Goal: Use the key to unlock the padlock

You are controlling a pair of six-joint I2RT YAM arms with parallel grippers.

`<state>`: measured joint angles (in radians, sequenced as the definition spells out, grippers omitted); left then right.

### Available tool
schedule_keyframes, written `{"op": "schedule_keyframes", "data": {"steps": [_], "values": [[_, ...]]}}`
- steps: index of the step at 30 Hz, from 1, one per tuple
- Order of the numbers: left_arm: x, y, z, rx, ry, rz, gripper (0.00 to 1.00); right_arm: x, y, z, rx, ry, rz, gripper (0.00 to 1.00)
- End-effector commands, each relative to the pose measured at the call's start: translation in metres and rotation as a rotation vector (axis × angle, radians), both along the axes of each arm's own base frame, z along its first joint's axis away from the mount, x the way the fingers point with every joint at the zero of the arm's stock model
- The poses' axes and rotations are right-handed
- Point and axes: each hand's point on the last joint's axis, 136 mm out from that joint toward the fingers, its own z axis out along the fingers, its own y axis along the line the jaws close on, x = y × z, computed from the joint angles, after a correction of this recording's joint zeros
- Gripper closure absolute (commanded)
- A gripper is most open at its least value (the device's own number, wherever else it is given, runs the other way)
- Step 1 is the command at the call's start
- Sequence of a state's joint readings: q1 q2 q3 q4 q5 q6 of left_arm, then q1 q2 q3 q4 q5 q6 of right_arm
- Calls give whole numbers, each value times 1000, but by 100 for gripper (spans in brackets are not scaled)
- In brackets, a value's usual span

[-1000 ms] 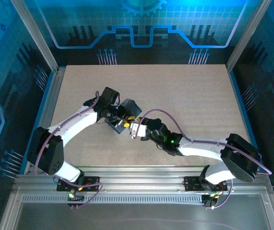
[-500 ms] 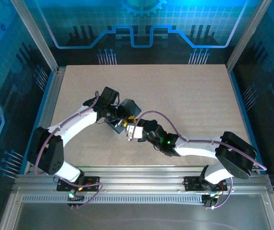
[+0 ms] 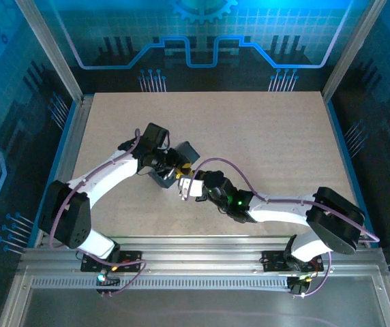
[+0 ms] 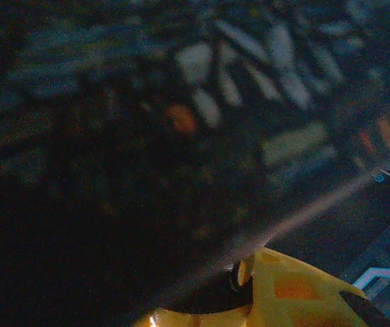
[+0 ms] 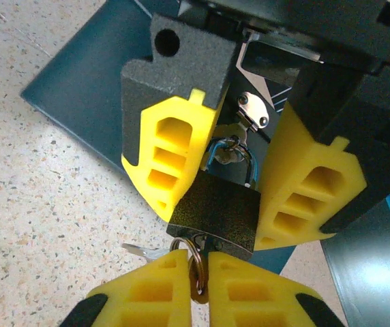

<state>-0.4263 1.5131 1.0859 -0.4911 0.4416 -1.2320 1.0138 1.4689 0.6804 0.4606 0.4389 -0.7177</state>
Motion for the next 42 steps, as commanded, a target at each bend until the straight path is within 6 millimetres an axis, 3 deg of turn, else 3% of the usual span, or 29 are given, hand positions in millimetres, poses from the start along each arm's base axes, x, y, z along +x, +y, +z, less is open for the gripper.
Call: {"op": "schedule_keyframes", "data": {"steps": [1, 10, 16, 19, 22, 26, 34, 42], "values": [[-2, -3, 8, -39, -9, -16, 100, 5, 6, 13, 103, 14, -50, 94], [0, 0, 7, -22, -21, -12, 100, -1, 12, 10, 271, 192, -91, 96], [2, 7, 5, 4, -27, -9, 100, -11, -2, -7, 399, 500, -103, 75], [2, 9, 5, 7, -28, -9, 100, -16, -6, 3, 523, 662, -81, 70], [2, 9, 5, 5, -28, -9, 100, -6, -11, 16, 651, 786, -122, 68], [3, 8, 6, 4, -30, -4, 100, -3, -5, 23, 763, 940, -125, 67], [3, 9, 6, 5, -32, -2, 100, -5, 8, 21, 853, 1032, -95, 63], [3, 9, 7, -2, -32, 3, 100, 8, 15, 11, 873, 1055, -154, 64]]}}
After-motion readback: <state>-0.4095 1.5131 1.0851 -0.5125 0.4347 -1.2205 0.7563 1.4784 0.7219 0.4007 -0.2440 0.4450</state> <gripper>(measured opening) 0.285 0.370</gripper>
